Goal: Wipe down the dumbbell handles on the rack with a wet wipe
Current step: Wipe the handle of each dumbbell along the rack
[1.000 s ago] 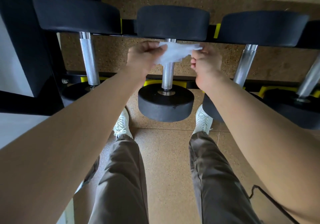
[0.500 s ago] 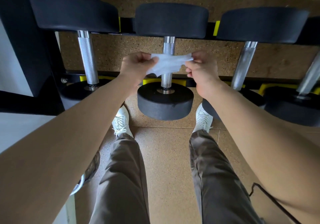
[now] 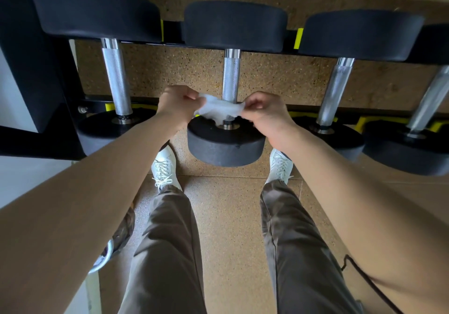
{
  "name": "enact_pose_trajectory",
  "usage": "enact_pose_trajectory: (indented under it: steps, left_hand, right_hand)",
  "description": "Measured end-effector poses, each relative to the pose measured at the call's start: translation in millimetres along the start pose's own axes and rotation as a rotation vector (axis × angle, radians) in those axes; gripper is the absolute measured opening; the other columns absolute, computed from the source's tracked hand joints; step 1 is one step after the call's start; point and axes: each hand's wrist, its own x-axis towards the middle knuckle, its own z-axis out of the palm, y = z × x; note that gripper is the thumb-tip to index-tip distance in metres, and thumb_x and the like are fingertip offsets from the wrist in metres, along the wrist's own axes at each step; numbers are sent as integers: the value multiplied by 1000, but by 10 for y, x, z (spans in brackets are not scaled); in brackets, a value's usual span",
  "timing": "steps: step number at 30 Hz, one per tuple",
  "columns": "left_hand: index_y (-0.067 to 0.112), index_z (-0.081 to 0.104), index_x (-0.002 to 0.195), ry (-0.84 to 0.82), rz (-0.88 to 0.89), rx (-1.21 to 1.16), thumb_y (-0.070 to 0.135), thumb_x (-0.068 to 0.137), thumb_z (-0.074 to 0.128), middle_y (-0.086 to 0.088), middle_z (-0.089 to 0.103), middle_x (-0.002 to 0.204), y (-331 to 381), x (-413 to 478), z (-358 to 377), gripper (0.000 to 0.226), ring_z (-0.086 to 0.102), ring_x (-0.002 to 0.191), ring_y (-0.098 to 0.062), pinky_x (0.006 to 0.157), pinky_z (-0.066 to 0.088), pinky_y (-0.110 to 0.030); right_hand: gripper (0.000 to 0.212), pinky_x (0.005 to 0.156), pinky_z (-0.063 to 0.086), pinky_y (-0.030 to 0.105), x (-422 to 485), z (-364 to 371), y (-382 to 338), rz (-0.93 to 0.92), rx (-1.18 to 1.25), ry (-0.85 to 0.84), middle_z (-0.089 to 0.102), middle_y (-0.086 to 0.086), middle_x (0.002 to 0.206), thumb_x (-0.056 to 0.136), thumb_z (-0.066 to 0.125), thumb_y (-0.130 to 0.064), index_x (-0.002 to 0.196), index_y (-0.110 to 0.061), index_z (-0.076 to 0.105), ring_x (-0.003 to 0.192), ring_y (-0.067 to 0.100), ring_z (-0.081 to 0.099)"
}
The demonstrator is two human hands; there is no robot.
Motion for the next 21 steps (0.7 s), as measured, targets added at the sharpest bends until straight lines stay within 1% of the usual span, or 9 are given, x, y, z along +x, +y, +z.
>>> enact_pose_trajectory:
  steps: [2,5,7,9,11,13,15,18,21]
  left_hand:
    - [21,73,97,-12,5,87,25,91,73,-2,75,106,15,-2,3,8,70,97,-19,84,57,-33]
    - [18,73,89,-290,37,54,23,87,78,0,74,93,81,-77,-13,8,67,90,-15,82,49,-29]
    - [17,74,81,-416,43,53,22,85,79,1,72,86,110,-155,-37,9,63,86,-14,79,43,-27]
    - [18,75,88,-397,20,81,20,85,79,-2,73,94,77,-152,-40,6,64,92,-17,82,43,-28]
    - [21,76,99,-267,-5,218,20,86,75,-3,72,102,11,-97,-31,13,66,96,-21,82,50,-30]
    - [27,75,100,-101,-2,419,28,88,71,-2,73,103,-41,-56,-37,13,69,92,-24,81,59,-34]
    - [31,74,99,-44,23,494,34,88,72,-2,74,104,-53,-58,-63,12,71,92,-25,83,60,-37]
    - [27,75,96,-187,55,340,26,84,77,1,72,103,13,-111,-61,12,68,97,-20,84,56,-31]
    - [27,73,82,-336,137,226,24,81,80,2,72,93,170,-258,16,8,66,94,-18,81,51,-30]
  right_hand:
    - [14,64,45,14,16,8,2,-18,-74,-25,70,0,84,80,75,-1,82,-14,70,74,8,60]
    - [17,67,45,13,78,-174,112,14,-232,38,70,-3,87,80,76,-5,78,-21,70,81,8,63]
    - [16,71,49,17,92,-274,169,30,-321,55,70,-2,87,78,77,-5,77,-20,71,82,10,64]
    - [14,76,54,21,75,-239,142,1,-371,29,70,-3,86,77,80,-7,79,-18,73,80,7,64]
    - [14,74,53,18,21,-99,34,-55,-390,-42,68,-7,83,77,80,-8,81,-19,73,77,3,62]
    - [15,69,50,14,-47,41,-61,-103,-355,-120,67,-10,80,75,82,-10,77,-21,72,75,3,62]
    - [15,72,52,18,-68,91,-59,-136,-340,-128,70,-7,80,73,84,-13,76,-22,73,77,8,65]
    - [11,78,54,22,-15,-76,48,-86,-397,-37,72,-1,88,78,82,-13,86,-16,76,83,12,66]
    - [10,73,52,22,60,-277,184,-35,-481,65,72,3,93,80,79,-13,89,-15,76,84,13,66]
